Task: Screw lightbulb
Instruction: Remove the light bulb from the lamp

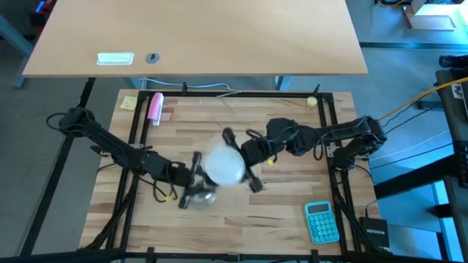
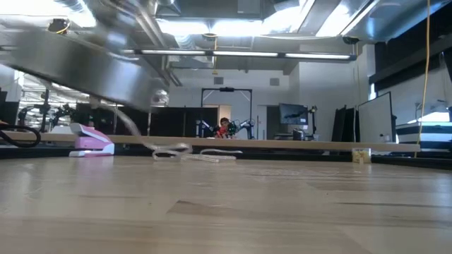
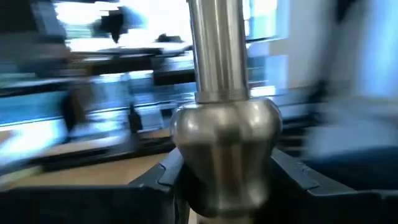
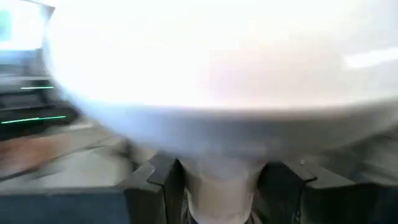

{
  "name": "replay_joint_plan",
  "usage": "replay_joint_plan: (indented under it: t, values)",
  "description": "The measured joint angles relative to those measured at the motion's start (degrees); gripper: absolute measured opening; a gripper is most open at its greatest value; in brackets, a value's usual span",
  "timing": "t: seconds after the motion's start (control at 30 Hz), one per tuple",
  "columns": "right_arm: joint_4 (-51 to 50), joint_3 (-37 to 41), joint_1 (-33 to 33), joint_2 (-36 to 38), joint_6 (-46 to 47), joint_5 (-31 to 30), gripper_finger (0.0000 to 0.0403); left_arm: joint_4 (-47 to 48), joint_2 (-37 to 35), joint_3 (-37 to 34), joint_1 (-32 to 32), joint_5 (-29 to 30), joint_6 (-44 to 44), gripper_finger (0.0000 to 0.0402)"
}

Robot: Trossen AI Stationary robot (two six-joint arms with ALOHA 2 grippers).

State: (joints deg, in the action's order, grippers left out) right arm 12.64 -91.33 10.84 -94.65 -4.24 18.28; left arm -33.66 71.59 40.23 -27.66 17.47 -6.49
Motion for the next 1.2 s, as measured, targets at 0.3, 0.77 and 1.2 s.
replay_joint_plan:
  t: [0.3, 0.77, 1.2]
  values:
    - [-0.1, 0.1, -0.1, 0.0, 2.0, 9.7, 0.0158, -0.4, 0.1, 0.0, 2.9, -12.6, 4.7, 0.0130]
    - [-3.8, 0.1, 0.1, 0.5, 2.9, -8.6, 0.0348, 0.1, 0.0, 0.0, 2.9, -1.9, 3.5, 0.0130]
    - [-12.1, 0.1, 2.8, 2.7, 4.0, -41.4, 0.0350, 0.3, 0.0, 0.0, -0.6, 42.2, -1.9, 0.0130]
